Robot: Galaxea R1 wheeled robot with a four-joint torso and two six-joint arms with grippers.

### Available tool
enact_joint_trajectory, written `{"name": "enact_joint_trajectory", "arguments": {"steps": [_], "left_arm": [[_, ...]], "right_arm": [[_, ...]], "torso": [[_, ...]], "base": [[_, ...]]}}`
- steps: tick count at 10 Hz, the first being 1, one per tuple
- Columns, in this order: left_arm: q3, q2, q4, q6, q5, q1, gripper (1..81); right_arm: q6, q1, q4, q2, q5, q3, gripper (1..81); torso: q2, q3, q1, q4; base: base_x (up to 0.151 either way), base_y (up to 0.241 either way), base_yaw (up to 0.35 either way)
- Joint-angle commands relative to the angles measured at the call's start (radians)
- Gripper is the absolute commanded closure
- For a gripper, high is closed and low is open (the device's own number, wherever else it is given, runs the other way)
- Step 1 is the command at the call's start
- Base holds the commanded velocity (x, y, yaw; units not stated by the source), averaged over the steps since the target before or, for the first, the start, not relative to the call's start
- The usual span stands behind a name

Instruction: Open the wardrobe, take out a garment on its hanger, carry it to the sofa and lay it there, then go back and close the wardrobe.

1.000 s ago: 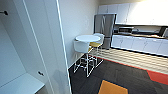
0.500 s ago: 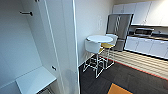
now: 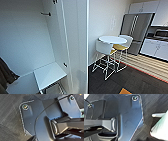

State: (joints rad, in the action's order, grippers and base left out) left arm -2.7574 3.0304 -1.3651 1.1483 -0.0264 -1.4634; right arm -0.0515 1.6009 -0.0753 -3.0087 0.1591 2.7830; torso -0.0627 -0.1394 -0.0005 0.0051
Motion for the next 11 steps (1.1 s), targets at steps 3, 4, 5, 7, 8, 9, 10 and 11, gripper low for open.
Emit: {"name": "enact_joint_trajectory", "arguments": {"steps": [3, 4, 5, 7, 8, 9, 10, 11], "left_arm": [[-0.004, 0.001, -0.009, -0.007, -0.046, 0.041, 1.0], [-0.004, 0.004, -0.009, -0.007, -0.046, 0.039, 1.0], [-0.004, 0.006, -0.009, -0.007, -0.046, 0.039, 1.0], [-0.004, 0.007, -0.009, -0.007, -0.046, 0.039, 1.0], [-0.004, 0.007, -0.009, -0.007, -0.046, 0.039, 1.0], [-0.004, 0.009, -0.009, -0.007, -0.046, 0.039, 1.0], [-0.004, 0.010, -0.009, -0.007, -0.046, 0.039, 1.0], [-0.004, 0.010, -0.009, -0.007, -0.046, 0.039, 1.0]], "right_arm": [[-0.002, -0.029, -0.004, 0.003, -0.053, 0.001, 1.0], [-0.001, -0.028, -0.004, 0.003, -0.053, 0.001, 1.0], [-0.001, -0.028, -0.004, 0.003, -0.053, 0.001, 1.0], [-0.002, -0.028, -0.003, 0.003, -0.053, 0.001, 1.0], [-0.001, -0.028, -0.003, 0.002, -0.053, 0.001, 1.0], [-0.001, -0.028, -0.003, 0.002, -0.053, 0.001, 1.0], [-0.001, -0.026, -0.003, 0.002, -0.053, 0.001, 1.0], [-0.001, -0.026, -0.003, 0.002, -0.053, 0.001, 1.0]], "torso": [[0.000, 0.000, 0.001, 0.000], [0.000, 0.000, 0.001, 0.000], [0.000, 0.000, 0.001, 0.000], [0.000, 0.000, 0.001, 0.000], [0.000, 0.000, 0.001, 0.000], [0.000, 0.000, 0.001, 0.000], [0.000, 0.000, 0.001, 0.000], [0.000, 0.000, 0.001, 0.000]], "base": [[0.000, 0.000, 0.351], [0.000, 0.000, 0.350], [0.000, 0.000, 0.351], [0.000, 0.000, 0.351], [0.000, 0.000, 0.351], [0.000, 0.000, 0.351], [0.000, 0.000, 0.351], [0.000, 0.000, 0.351]]}}
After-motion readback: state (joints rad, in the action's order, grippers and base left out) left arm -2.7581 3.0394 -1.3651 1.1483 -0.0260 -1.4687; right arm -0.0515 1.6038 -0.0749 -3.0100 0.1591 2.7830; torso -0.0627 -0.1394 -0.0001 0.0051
